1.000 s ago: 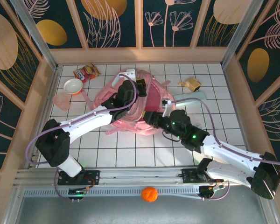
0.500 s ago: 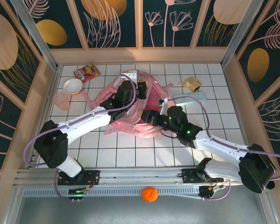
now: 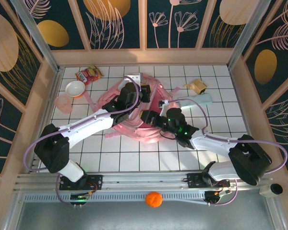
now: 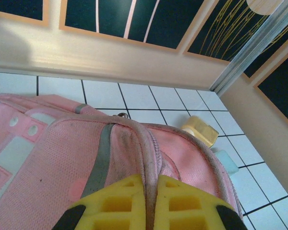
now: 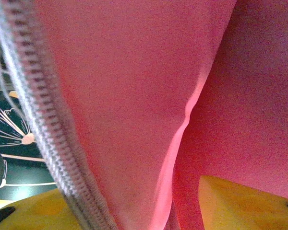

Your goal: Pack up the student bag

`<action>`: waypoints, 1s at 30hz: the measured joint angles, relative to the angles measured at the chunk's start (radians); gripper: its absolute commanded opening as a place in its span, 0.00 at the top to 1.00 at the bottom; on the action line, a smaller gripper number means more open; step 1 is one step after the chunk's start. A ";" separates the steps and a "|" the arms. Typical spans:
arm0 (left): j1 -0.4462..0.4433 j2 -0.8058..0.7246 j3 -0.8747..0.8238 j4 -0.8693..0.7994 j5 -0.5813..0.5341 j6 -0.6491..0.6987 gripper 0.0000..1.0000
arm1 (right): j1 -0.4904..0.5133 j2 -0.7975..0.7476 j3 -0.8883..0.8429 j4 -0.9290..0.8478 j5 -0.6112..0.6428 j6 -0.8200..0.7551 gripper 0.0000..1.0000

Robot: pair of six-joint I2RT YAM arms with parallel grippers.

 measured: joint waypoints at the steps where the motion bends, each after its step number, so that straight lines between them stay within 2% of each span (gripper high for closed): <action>1: 0.000 0.000 0.000 0.000 0.000 -0.004 1.00 | 0.000 0.005 0.005 0.000 0.000 0.001 0.44; 3: 0.003 0.000 0.000 0.000 0.002 -0.011 1.00 | 0.001 0.020 0.013 0.008 0.000 0.001 0.44; 4: 0.004 0.000 0.000 -0.001 0.003 -0.014 1.00 | 0.002 0.028 0.016 0.016 0.000 0.002 0.50; 6: 0.006 0.000 0.000 -0.006 0.003 -0.015 1.00 | 0.003 0.043 0.020 0.028 -0.002 0.004 0.69; 7: 0.006 0.000 0.000 -0.010 0.002 -0.015 1.00 | 0.003 0.047 0.023 0.034 -0.006 0.009 0.74; 10: 0.006 0.001 0.000 -0.017 -0.002 -0.013 0.71 | 0.009 0.048 0.026 0.043 -0.007 0.017 0.98; 11: 0.006 0.000 0.000 -0.013 -0.005 -0.010 0.62 | 0.009 0.048 0.026 0.042 0.003 0.018 1.00; 14: 0.006 -0.026 -0.002 -0.005 -0.005 -0.003 0.46 | -0.001 0.045 0.025 0.018 0.034 0.038 1.00; 18: 0.032 -0.122 -0.059 -0.003 0.023 0.006 0.36 | 0.000 0.037 0.024 0.011 0.047 0.042 1.00; 24: 0.082 -0.381 -0.301 -0.002 0.109 0.051 0.38 | 0.000 0.034 0.026 0.000 0.053 0.041 1.00; 30: 0.082 -0.620 -0.642 0.070 0.277 0.212 0.45 | 0.000 0.034 0.067 -0.040 0.053 0.023 1.00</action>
